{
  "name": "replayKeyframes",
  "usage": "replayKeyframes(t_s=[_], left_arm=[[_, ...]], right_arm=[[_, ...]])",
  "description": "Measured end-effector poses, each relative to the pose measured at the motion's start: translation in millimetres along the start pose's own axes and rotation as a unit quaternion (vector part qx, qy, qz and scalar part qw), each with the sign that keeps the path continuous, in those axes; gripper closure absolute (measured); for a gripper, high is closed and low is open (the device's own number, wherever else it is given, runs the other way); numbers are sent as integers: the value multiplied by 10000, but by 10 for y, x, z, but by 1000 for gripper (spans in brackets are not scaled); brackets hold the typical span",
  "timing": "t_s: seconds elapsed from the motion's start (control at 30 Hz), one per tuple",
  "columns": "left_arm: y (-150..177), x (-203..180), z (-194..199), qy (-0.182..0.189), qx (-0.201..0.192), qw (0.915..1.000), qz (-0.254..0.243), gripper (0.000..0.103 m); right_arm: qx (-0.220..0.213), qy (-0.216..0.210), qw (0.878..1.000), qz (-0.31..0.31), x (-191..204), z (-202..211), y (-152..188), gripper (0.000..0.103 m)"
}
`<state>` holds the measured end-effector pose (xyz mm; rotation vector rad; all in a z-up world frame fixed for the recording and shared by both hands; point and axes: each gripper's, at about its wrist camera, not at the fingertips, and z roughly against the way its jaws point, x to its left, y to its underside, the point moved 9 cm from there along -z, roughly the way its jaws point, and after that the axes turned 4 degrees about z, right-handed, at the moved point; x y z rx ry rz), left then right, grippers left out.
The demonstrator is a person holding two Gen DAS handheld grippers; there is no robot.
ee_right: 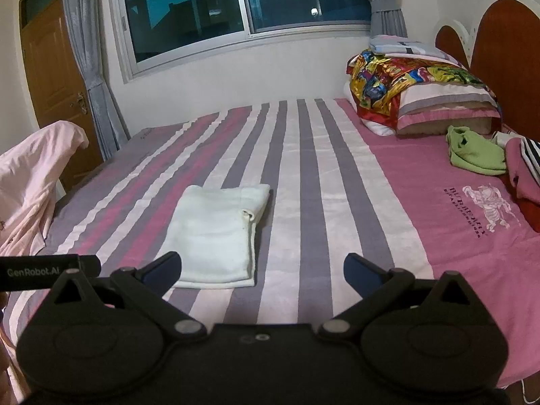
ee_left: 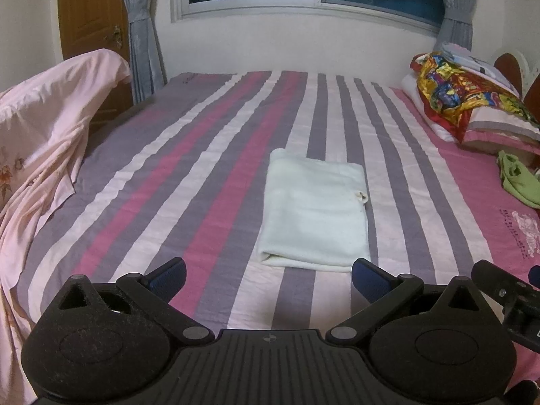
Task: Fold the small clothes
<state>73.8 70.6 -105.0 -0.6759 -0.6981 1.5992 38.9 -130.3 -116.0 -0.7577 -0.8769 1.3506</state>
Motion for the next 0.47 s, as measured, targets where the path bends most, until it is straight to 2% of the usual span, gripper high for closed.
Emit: replayKeyframes(t_s=[0.2, 0.27, 0.33, 0.47], left_arm=[[12, -7, -33, 31, 35, 10000, -36, 0], [24, -31, -48, 142, 40, 9999, -71, 0], [17, -58, -42, 315, -103, 9994, -99, 0], [-36, -110, -83, 288, -283, 9989, -247, 0]], right_arm=[[10, -25, 10000, -28, -4, -38, 15, 0], [21, -42, 10000, -16, -5, -53, 17, 1], [21, -38, 10000, -12, -10, -56, 20, 1], [24, -27, 10000, -37, -23, -66, 24, 1]])
